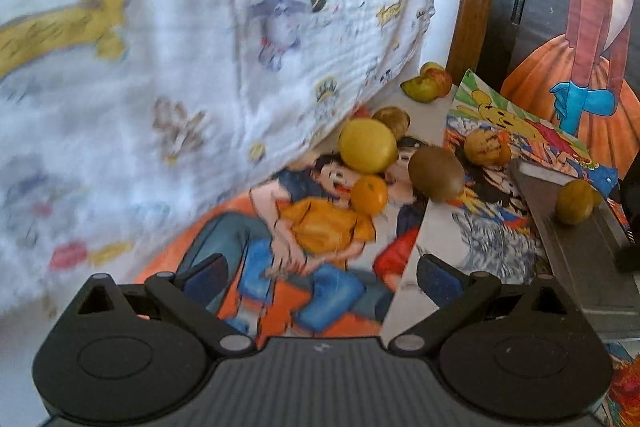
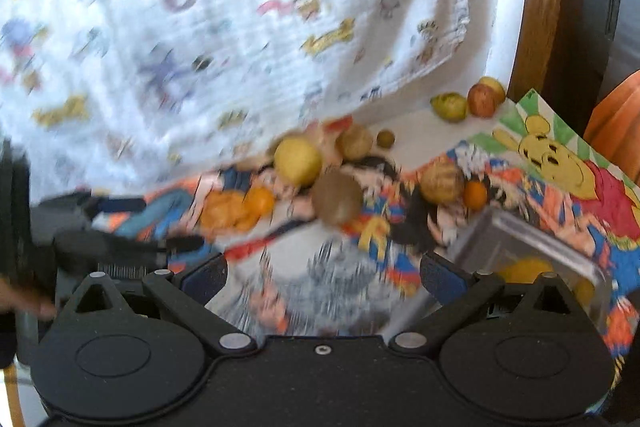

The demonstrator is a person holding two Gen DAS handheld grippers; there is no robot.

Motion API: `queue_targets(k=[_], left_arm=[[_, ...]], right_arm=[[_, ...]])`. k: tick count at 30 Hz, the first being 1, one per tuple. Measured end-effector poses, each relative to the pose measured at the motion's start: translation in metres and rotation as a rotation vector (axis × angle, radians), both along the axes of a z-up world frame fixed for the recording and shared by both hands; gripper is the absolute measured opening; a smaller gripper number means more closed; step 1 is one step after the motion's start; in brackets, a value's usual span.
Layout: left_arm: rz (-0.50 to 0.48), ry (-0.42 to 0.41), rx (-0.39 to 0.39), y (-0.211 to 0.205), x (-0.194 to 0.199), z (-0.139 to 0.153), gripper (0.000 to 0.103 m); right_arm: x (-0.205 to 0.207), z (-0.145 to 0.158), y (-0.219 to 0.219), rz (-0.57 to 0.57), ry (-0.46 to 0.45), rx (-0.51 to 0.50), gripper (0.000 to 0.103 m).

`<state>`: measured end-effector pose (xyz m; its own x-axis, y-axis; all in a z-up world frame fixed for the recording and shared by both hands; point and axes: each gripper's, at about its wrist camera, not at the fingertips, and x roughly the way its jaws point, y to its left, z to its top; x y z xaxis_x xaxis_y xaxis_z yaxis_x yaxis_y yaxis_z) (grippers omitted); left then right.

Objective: Organize fruits
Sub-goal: 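Grasp the mandarin orange with the left tool while the right tool grasps the brown kiwi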

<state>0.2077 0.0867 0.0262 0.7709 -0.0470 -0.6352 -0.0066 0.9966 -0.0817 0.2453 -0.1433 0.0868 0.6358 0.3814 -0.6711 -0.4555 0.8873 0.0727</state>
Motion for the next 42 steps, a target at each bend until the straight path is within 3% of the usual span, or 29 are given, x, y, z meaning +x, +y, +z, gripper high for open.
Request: queue_targets(k=[6, 10, 18, 29, 33, 40, 42], left_arm=[[-0.036, -0.016, 0.027, -0.011, 0.029, -0.003, 0.103], [-0.063, -0.023, 0.044, -0.018, 0.046, -0.009, 0.103], [-0.07, -0.042, 0.026, -0.021, 0.069, -0.022, 0.101], [-0.106, -0.054, -0.024, -0.021, 0.083, -0.029, 0.077], [-0.114, -0.042, -0.041, -0.022, 0.088, -0.031, 0.062], [-0.112, -0.016, -0.057, -0.024, 0.094, -0.038, 0.037], [-0.11, -0.015, -0.059, -0.024, 0.093, -0.038, 0.035]], right_arm=[[0.056, -0.015, 0.005, -0.021, -0.038, -0.032, 0.102], [0.086, -0.035, 0.005, -0.024, 0.002, 0.005, 0.102], [0.118, -0.071, 0.019, -0.012, 0.057, 0.065, 0.089], [0.139, -0.091, 0.028, 0.0, 0.12, 0.133, 0.069], [0.142, -0.097, 0.03, 0.012, 0.141, 0.166, 0.059], [0.145, -0.1, 0.025, 0.003, 0.157, 0.226, 0.059], [0.145, -0.1, 0.023, -0.001, 0.16, 0.241, 0.059]])
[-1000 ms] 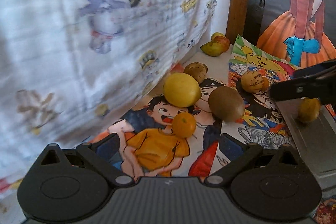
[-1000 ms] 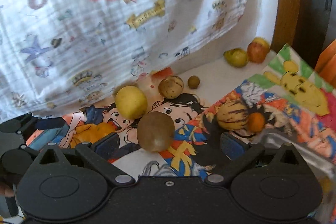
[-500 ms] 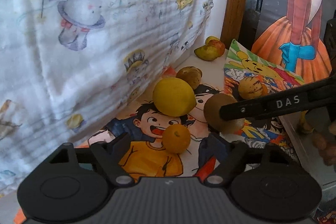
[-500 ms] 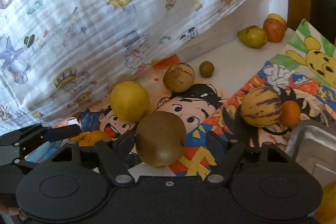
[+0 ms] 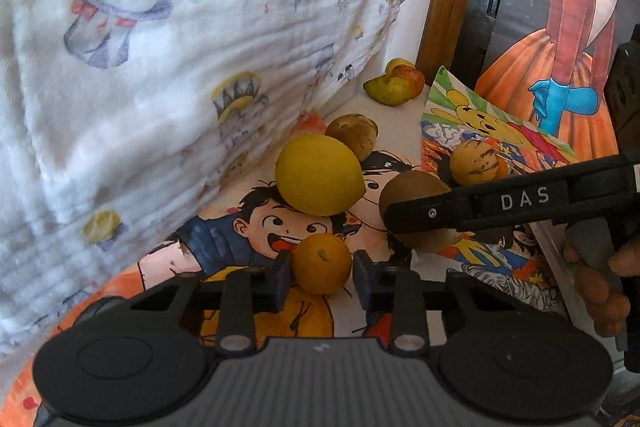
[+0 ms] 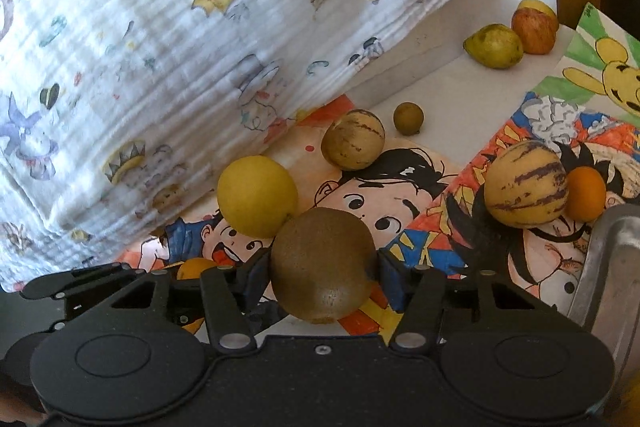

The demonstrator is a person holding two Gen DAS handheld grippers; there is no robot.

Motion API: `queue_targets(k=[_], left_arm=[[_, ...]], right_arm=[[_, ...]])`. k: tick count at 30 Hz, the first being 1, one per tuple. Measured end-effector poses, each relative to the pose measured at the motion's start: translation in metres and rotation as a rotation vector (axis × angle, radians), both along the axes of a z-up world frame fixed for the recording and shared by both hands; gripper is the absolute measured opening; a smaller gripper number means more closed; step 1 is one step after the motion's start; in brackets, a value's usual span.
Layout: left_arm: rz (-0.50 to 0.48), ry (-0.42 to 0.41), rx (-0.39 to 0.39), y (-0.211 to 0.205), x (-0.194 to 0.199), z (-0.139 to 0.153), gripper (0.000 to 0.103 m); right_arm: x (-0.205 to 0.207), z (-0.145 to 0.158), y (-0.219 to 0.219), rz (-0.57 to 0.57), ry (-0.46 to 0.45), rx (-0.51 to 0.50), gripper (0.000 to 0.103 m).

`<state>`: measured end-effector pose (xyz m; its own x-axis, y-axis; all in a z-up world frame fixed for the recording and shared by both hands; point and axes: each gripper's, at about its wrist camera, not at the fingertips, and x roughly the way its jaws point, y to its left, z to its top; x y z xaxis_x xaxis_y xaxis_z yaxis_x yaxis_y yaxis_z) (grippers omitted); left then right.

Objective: Organize fruits
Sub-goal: 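Grasp the mandarin orange with the left tool while the right tool grasps the brown kiwi, then carry the orange with the left tool while the right tool carries the kiwi into the tray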

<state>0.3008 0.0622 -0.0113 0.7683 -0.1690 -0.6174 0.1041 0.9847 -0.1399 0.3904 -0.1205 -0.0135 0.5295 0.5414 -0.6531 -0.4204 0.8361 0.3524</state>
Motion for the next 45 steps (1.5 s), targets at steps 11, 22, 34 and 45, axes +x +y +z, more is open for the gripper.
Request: queue_targets(k=[11, 22, 34, 45], left_arm=[[0.03, 0.011, -0.029, 0.001, -0.007, 0.006, 0.033], [0.002, -0.027, -0.035, -0.025, -0.023, 0.036, 0.033], [-0.098, -0.048, -0.126, -0.089, -0.043, 0.051, 0.034], [-0.199, -0.03, -0.146, -0.162, -0.053, 0.041, 0.034]], right_arm=[[-0.022, 0.005, -0.014, -0.004, -0.054, 0.065, 0.057], [-0.07, 0.04, -0.079, -0.055, -0.131, 0.112, 0.057], [-0.122, 0.056, -0.179, -0.219, -0.167, 0.087, 0.057], [-0.144, 0.03, -0.241, -0.397, -0.106, 0.079, 0.057]])
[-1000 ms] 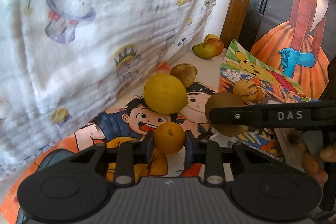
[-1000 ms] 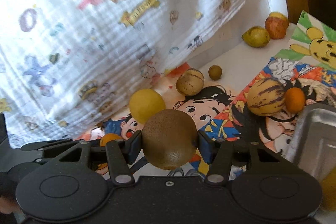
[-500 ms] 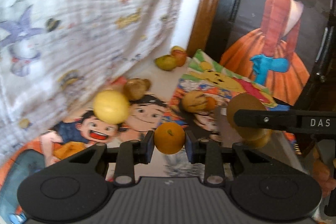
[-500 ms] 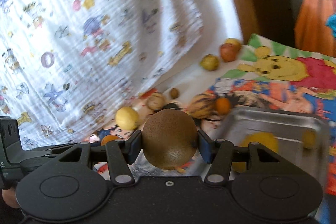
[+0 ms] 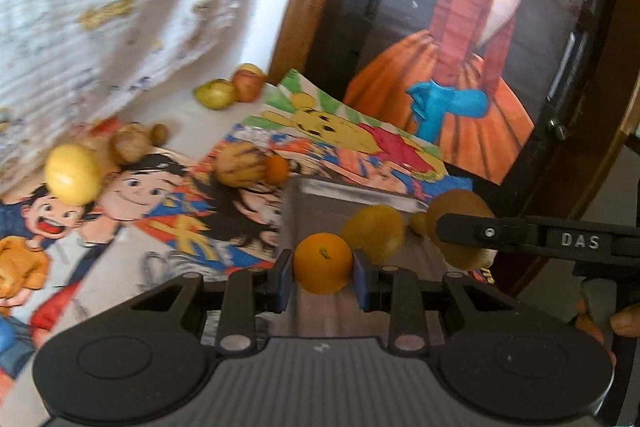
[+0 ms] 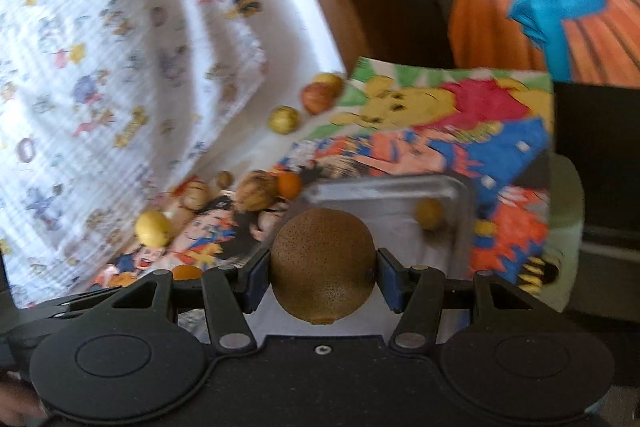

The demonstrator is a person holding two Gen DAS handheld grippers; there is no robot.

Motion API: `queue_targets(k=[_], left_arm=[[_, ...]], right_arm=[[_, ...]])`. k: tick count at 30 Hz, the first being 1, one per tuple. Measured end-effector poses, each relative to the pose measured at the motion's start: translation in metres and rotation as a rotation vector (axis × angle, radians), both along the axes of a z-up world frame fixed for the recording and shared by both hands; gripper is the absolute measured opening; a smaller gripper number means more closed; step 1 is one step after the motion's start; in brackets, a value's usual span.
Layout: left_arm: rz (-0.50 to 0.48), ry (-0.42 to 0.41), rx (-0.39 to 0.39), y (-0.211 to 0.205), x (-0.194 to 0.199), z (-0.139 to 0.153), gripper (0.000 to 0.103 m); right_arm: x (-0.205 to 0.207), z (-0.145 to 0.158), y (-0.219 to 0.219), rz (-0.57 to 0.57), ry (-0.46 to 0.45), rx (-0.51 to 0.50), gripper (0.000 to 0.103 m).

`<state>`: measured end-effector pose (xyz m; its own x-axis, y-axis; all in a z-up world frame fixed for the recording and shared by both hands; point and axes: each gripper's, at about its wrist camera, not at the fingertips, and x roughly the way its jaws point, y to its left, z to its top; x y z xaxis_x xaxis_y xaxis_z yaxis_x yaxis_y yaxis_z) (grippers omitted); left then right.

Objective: Organize fruits
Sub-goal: 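Carry the orange with the left tool while the right tool carries the kiwi into the tray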

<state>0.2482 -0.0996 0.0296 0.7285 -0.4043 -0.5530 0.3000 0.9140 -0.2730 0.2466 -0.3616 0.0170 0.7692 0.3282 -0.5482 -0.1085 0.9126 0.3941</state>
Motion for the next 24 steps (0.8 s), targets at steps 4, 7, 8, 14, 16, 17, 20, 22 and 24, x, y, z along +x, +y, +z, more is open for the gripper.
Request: queue_targets(k=[4, 7, 8, 14, 16, 17, 20, 22, 24], left_arm=[[-0.026, 0.002, 0.041, -0.024, 0.002, -0.007, 0.034], [-0.027, 0.009, 0.054, -0.031, 0.003, -0.014, 0.034], [-0.023, 0.013, 0.056, -0.033, 0.004, -0.017, 0.034], [0.003, 0.045, 0.044, -0.037, 0.01, -0.031, 0.034], [0.002, 0.051, 0.041, -0.037, 0.011, -0.034, 0.034], [0.002, 0.053, 0.041, -0.038, 0.012, -0.035, 0.034], [0.003, 0.06, 0.04, -0.039, 0.013, -0.037, 0.034], [0.003, 0.061, 0.04, -0.039, 0.014, -0.037, 0.034], [0.002, 0.064, 0.042, -0.04, 0.014, -0.037, 0.034]], right_arm=[[0.001, -0.013, -0.008, -0.039, 0.024, -0.017, 0.057], [0.005, -0.02, -0.008, -0.06, 0.027, -0.036, 0.057], [0.007, -0.023, -0.008, -0.068, 0.027, -0.042, 0.057], [0.013, -0.033, -0.006, -0.083, 0.028, -0.056, 0.057], [0.015, -0.035, -0.005, -0.086, 0.027, -0.062, 0.057], [0.015, -0.036, -0.005, -0.086, 0.027, -0.065, 0.057], [0.016, -0.037, -0.003, -0.083, 0.025, -0.077, 0.057], [0.016, -0.037, -0.002, -0.083, 0.025, -0.082, 0.057], [0.016, -0.038, -0.002, -0.083, 0.027, -0.082, 0.057]])
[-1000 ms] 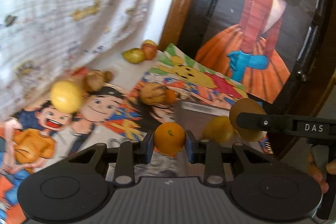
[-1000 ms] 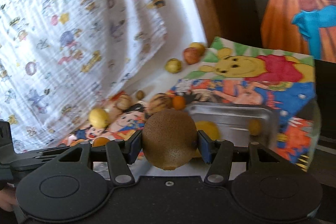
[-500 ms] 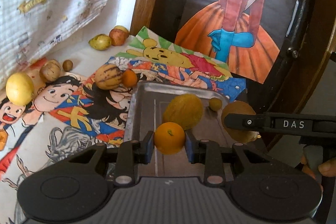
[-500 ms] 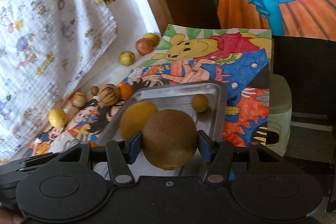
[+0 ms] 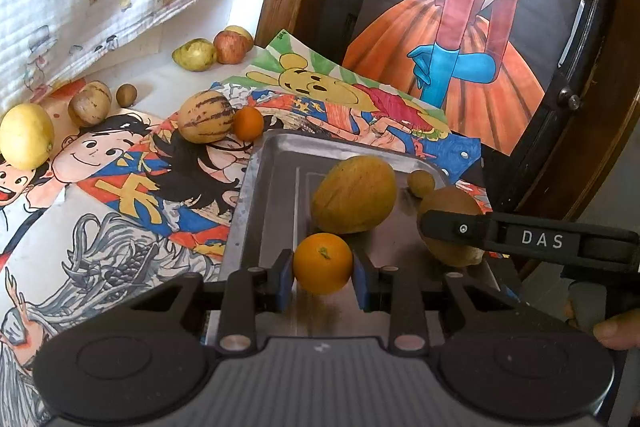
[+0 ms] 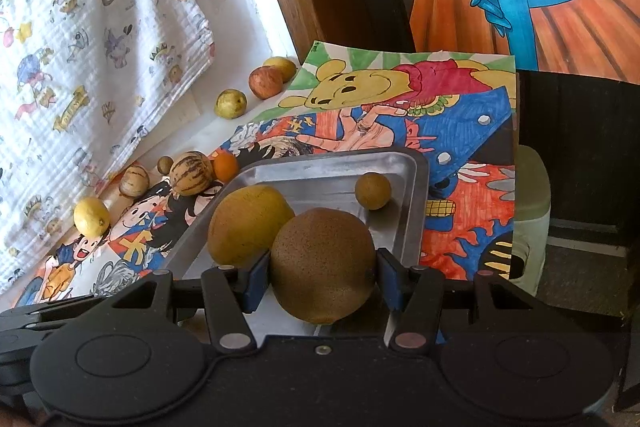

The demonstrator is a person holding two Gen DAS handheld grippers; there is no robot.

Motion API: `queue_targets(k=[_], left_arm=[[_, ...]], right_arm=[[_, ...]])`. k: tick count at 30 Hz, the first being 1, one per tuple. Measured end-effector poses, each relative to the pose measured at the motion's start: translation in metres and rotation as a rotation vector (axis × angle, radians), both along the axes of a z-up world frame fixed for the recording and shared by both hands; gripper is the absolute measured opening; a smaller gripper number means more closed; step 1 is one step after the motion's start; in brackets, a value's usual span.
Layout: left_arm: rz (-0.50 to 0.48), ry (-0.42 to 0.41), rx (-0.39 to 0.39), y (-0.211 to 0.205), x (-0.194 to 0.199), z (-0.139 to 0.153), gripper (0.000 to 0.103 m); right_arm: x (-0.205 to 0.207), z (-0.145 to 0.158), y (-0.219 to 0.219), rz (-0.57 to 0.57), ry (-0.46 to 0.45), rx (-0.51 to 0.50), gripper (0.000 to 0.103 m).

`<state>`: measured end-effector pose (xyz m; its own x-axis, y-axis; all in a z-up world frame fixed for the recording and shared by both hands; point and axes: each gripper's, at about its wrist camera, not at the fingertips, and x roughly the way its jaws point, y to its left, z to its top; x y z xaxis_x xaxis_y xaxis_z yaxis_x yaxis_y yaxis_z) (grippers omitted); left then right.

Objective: Organize fruits
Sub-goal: 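Carry the orange with the left tool while the right tool carries the kiwi into the tray, then open the left tool releasing the orange while the right tool releases the kiwi in the tray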

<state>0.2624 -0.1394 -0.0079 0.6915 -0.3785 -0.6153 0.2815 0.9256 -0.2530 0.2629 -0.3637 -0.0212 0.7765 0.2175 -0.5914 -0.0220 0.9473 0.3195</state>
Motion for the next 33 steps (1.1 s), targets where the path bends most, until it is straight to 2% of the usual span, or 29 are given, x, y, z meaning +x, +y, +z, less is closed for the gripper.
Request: queue_targets(k=[15, 23, 30, 33], left_arm=[[0.003, 0.036, 0.003, 0.002, 0.005, -0.004, 0.034], [0.015, 0.039, -0.028, 0.009, 0.001, 0.005, 0.039], [0.047, 0.011, -0.042, 0.019, -0.011, 0.023, 0.051], [0.071, -0.006, -0.045, 0.025, -0.018, 0.032, 0.062]], right_arm=[[0.001, -0.003, 0.001, 0.012, 0.019, 0.005, 0.058], [-0.009, 0.003, 0.0, 0.008, -0.002, 0.028, 0.06], [-0.024, 0.019, 0.002, 0.005, -0.038, 0.027, 0.066], [-0.034, 0.028, 0.004, 0.006, -0.061, 0.016, 0.072]])
